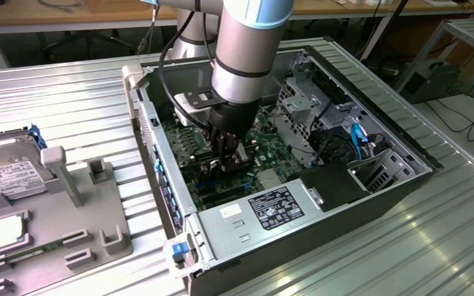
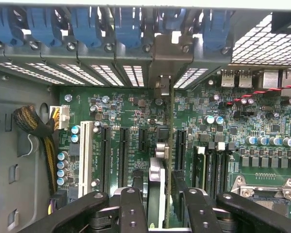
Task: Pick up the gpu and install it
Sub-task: 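Insert the gpu into the slot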
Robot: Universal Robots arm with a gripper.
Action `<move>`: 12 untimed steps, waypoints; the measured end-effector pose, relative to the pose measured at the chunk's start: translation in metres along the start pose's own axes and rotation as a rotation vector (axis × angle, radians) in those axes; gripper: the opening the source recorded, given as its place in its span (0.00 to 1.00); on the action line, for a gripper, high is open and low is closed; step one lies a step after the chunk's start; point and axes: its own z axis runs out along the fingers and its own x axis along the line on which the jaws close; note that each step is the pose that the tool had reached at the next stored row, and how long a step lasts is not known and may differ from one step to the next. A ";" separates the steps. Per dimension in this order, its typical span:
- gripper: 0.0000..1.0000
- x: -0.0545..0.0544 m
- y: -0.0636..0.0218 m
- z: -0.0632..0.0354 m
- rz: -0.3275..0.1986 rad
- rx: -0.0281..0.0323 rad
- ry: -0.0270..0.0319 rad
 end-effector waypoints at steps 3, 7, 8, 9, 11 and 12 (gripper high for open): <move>0.36 0.000 0.0000 0.0000 0.000 0.0000 0.0000; 0.35 0.000 0.0000 0.0000 0.000 0.0000 0.0001; 0.29 0.000 0.0000 0.0000 0.000 0.0000 0.0001; 0.29 0.000 0.0000 0.0000 0.000 0.0000 0.0001; 0.29 0.000 0.0000 0.0000 0.000 0.0000 0.0000; 0.29 0.000 0.0000 0.0000 0.000 0.0000 0.0000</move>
